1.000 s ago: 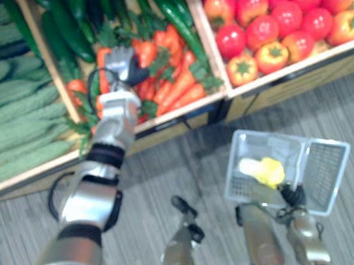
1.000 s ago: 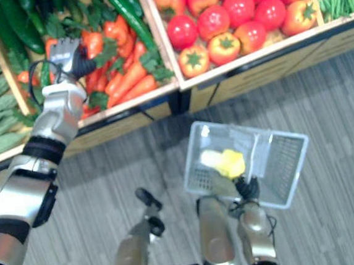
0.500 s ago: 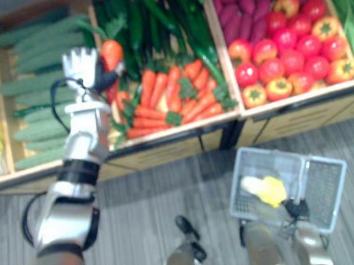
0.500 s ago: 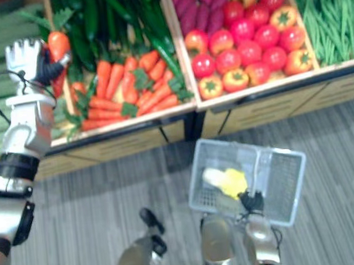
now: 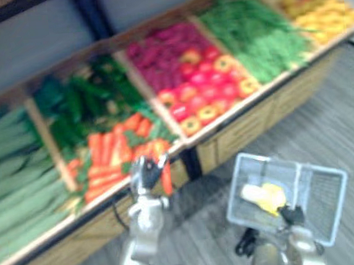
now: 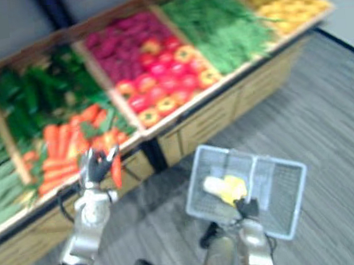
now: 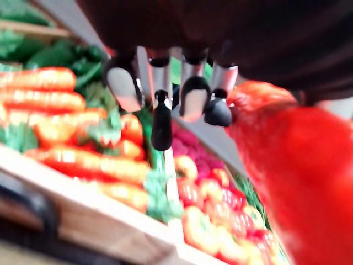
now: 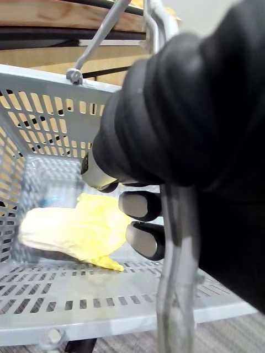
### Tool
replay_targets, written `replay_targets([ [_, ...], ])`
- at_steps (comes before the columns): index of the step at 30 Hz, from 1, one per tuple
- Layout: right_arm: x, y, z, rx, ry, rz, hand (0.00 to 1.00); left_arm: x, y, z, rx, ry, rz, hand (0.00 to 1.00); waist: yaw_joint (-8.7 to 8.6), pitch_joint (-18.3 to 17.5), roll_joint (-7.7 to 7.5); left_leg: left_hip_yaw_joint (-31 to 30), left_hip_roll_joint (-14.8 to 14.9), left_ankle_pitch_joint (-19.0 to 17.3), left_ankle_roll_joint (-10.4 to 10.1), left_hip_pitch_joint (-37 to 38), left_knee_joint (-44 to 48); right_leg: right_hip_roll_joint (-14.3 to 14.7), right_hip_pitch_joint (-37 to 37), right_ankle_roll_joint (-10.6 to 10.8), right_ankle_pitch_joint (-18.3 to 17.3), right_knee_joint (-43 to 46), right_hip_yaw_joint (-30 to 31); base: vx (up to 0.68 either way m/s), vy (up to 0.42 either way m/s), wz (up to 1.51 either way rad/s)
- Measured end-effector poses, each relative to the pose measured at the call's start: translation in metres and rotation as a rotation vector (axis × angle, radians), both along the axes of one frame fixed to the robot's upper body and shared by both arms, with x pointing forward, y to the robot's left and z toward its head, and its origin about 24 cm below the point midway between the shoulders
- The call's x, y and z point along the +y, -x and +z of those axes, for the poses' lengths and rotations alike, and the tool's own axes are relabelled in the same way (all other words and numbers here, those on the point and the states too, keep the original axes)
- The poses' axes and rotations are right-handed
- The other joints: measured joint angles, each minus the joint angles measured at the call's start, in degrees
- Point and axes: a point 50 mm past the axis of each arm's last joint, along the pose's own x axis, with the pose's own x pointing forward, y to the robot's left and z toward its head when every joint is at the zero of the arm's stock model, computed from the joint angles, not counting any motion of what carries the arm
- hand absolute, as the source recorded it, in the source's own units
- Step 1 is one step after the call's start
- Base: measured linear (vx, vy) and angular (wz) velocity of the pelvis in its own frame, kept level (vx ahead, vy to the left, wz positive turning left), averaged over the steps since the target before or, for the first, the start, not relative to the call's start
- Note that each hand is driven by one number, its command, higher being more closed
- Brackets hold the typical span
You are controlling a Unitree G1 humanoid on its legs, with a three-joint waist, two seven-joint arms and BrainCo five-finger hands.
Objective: Pick vegetable in the basket
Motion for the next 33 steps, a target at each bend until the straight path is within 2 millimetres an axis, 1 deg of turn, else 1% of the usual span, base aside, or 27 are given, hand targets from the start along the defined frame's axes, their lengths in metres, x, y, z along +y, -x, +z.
replay_targets([
  [1,0.0,0.0,0.001,0.002,0.011,0.021,1.0,-0.003,0.003,-0.006,0.025,0.018,-0.001,1.0,-0.04,-0.2,0.26,-0.2,2.8,-0.9,1.4,0.1,4.9,1.5,0.0,0.0,-0.5,-0.4,1.7,0.12,-0.211,-1.47],
  [2,-0.001,0.004,0.003,0.002,0.03,0.052,1.0,-0.011,0.006,-0.017,0.072,0.06,-0.022,1.0,0.18,-0.7,1.26,-2.0,8.8,-1.1,4.0,-0.7,14.8,4.5,0.1,-0.3,-2.2,-1.3,5.2,0.13,-0.192,-1.73],
  [3,-0.002,0.006,0.005,0.001,0.045,0.085,1.0,-0.021,0.01,-0.028,0.119,0.101,-0.044,1.0,0.08,-1.5,2.46,-7.1,13.0,1.0,7.2,-1.8,22.1,7.9,0.2,-0.9,-2.6,-2.0,8.6,0.16,-0.211,-2.02],
  [4,-0.004,0.007,0.007,0.0,0.059,0.106,1.0,-0.029,0.014,-0.036,0.154,0.137,-0.065,1.0,0.15,-1.8,3.02,-13.9,13.8,1.4,8.3,-3.6,26.5,10.2,0.4,-1.1,-2.7,-2.9,11.9,0.1,-0.077,-1.69],
  [5,-0.004,0.007,0.008,0.0,0.07,0.124,1.0,-0.032,0.018,-0.042,0.182,0.164,-0.069,1.0,0.08,-1.9,3.16,-18.8,12.6,-0.6,6.3,-5.1,28.3,11.2,0.4,-1.3,-2.7,-3.5,14.0,0.15,-0.044,-1.8],
  [6,-0.002,0.006,0.009,0.004,0.08,0.151,1.0,-0.036,0.022,-0.049,0.213,0.184,-0.072,1.0,0.14,-1.8,2.95,-27.8,8.0,-4.9,4.3,-8.2,29.9,12.6,0.5,-1.8,-2.4,-4.4,18.2,0.21,-0.017,-1.92],
  [7,0.002,0.006,0.009,0.004,0.081,0.179,1.0,-0.038,0.027,-0.056,0.245,0.219,-0.064,1.0,0.34,-1.7,2.8,-34.2,3.3,-8.6,3.6,-10.6,29.6,13.9,1.5,-2.4,-2.0,-5.8,22.0,0.23,0.002,-1.91],
  [8,0.005,0.006,0.009,0.005,0.078,0.194,1.0,-0.037,0.029,-0.058,0.256,0.22,-0.061,1.0,0.5,-1.7,2.69,-35.9,1.4,-10.2,3.4,-11.2,28.7,14.3,2.1,-2.7,-1.8,-6.3,23.8,0.22,0.045,-1.84],
  [9,0.012,0.009,0.006,0.015,0.067,0.223,1.0,-0.037,0.036,-0.063,0.278,0.228,-0.057,1.0,0.95,-1.6,2.55,-39.0,-1.7,-12.6,3.4,-11.9,25.6,15.2,3.5,-3.0,-1.5,-7.1,27.4,0.21,0.074,-1.72],
  [10,0.018,0.01,0.005,0.021,0.061,0.247,1.0,-0.038,0.043,-0.068,0.305,0.257,-0.049,1.0,1.65,-1.4,2.16,-43.7,-5.4,-14.0,3.2,-13.6,21.3,15.9,4.4,-2.9,-1.0,-8.1,31.0,0.2,0.088,-1.7],
  [11,0.02,0.01,0.005,0.02,0.06,0.26,1.0,-0.038,0.046,-0.07,0.313,0.261,-0.048,1.0,2.01,-1.5,2.22,-46.9,-7.6,-14.3,3.0,-14.5,18.9,16.0,4.4,-2.7,-0.7,-8.3,33.1,0.17,0.121,-1.79],
  [12,0.025,0.007,0.006,0.013,0.057,0.283,1.0,-0.038,0.049,-0.071,0.32,0.264,-0.045,1.0,3.23,-1.5,2.25,-53.8,-12.1,-14.3,2.8,-16.0,14.1,16.2,4.0,-2.3,0.0,-8.9,37.6,0.14,0.149,-1.9],
  [13,0.031,0.004,0.007,0.006,0.053,0.311,1.0,-0.037,0.049,-0.072,0.321,0.262,-0.043,1.0,4.14,-1.6,2.32,-60.0,-16.1,-13.9,2.5,-17.5,9.0,16.3,4.1,-1.1,1.2,-10.3,41.5,0.12,0.161,-1.88],
  [14,0.034,0.002,0.007,0.002,0.049,0.326,1.0,-0.037,0.049,-0.072,0.321,0.26,-0.043,1.0,4.41,-1.7,2.56,-62.5,-17.3,-12.8,1.6,-17.8,6.0,16.6,4.1,-0.4,1.8,-10.9,43.2,0.09,0.189,-1.76],
  [15,0.038,0.0,0.008,-0.006,0.041,0.358,1.0,-0.037,0.049,-0.073,0.323,0.261,-0.046,1.0,4.69,-2.2,3.96,-64.6,-17.1,-5.7,1.6,-17.6,0.7,18.0,4.6,1.5,3.0,-11.8,45.9,0.12,0.222,-1.47],
  [16,0.045,-0.002,0.007,0.0,0.029,0.381,1.0,-0.038,0.049,-0.079,0.35,0.253,-0.051,1.0,4.7,-2.5,3.4,-61.7,-17.1,-5.3,2.2,-15.8,-0.1,17.6,6.0,2.9,4.0,-13.1,48.3,0.14,0.227,-1.26],
  [17,0.048,-0.002,0.008,-0.006,0.022,0.393,1.0,-0.037,0.049,-0.081,0.359,0.246,-0.054,1.0,4.35,-2.7,2.74,-60.9,-17.6,-5.2,2.4,-15.1,-1.4,17.1,6.2,3.3,4.1,-13.8,48.9,0.17,0.22,-0.87],
  [18,0.053,-0.004,0.01,-0.018,0.011,0.412,1.0,-0.037,0.044,-0.08,0.357,0.23,-0.076,1.0,4.27,-3.1,1.39,-58.6,-18.3,-4.5,3.4,-13.6,-4.3,16.2,5.9,3.6,4.2,-14.2,50.2,0.18,0.226,-0.52],
  [19,0.057,-0.005,0.01,-0.022,0.004,0.416,1.0,-0.04,0.039,-0.078,0.351,0.219,-0.104,1.0,4.06,-3.1,0.55,-57.7,-19.0,-3.8,4.1,-12.3,-6.2,15.4,5.7,4.0,4.0,-14.1,50.8,0.18,0.219,-0.48],
  [20,0.058,-0.005,0.01,-0.021,0.006,0.42,1.0,-0.042,0.037,-0.077,0.349,0.219,-0.117,1.0,4.03,-3.1,0.23,-57.0,-19.4,-3.6,4.3,-11.6,-7.0,15.1,5.5,4.4,3.7,-13.6,50.9,0.16,0.196,-0.34],
  [22,0.062,-0.007,0.011,-0.03,0.001,0.429,1.0,-0.049,0.034,-0.075,0.35,0.218,-0.156,1.0,3.94,-3.1,-0.05,-55.4,-20.0,-3.5,4.5,-10.5,-8.1,14.5,4.3,5.5,3.0,-11.3,50.9,0.09,0.117,-0.33],
  [23,0.064,-0.009,0.013,-0.038,-0.004,0.432,1.0,-0.052,0.033,-0.074,0.35,0.214,-0.179,1.0,4.04,-3.1,-0.04,-54.3,-20.1,-3.4,4.5,-10.2,-8.1,14.4,3.5,5.5,2.9,-9.7,50.2,0.06,0.078,-0.33],
  [24,0.066,-0.011,0.013,-0.042,-0.008,0.435,1.0,-0.056,0.032,-0.075,0.355,0.208,-0.2,1.0,3.99,-3.1,-0.05,-53.8,-20.2,-3.4,4.5,-9.6,-8.2,14.0,3.5,5.5,2.9,-9.1,47.8,0.04,0.058,-0.27],
  [26,0.072,-0.011,0.014,-0.046,-0.021,0.442,1.0,-0.064,0.03,-0.074,0.359,0.202,-0.248,1.0,3.48,-3.1,-0.1,-53.9,-20.6,-3.4,4.5,-8.9,-8.4,13.6,4.3,5.5,2.9,-9.4,46.1,0.02,0.034,0.03],
  [28,0.077,-0.012,0.015,-0.052,-0.027,0.458,1.0,-0.065,0.031,-0.074,0.362,0.2,-0.257,1.0,3.53,-3.4,-0.53,-53.8,-20.6,-3.4,4.5,-8.5,-9.5,13.5,4.6,5.5,2.9,-10.6,45.9,0.0,-0.002,-0.04],
  [29,0.083,-0.013,0.016,-0.059,-0.034,0.477,1.0,-0.064,0.033,-0.079,0.389,0.19,-0.262,1.0,3.63,-3.8,-1.17,-53.6,-20.6,-3.4,4.7,-8.4,-10.3,13.4,5.3,5.4,3.0,-12.8,45.3,-0.01,-0.013,-0.1],
  [33,0.095,-0.012,0.016,-0.061,-0.054,0.518,1.0,-0.069,0.047,-0.1,0.504,0.164,-0.298,1.0,3.54,-4.5,-1.16,-53.6,-19.8,-3.2,4.5,-7.4,-11.0,14.0,7.9,5.0,4.9,-16.8,44.4,-0.01,-0.047,-0.01],
])
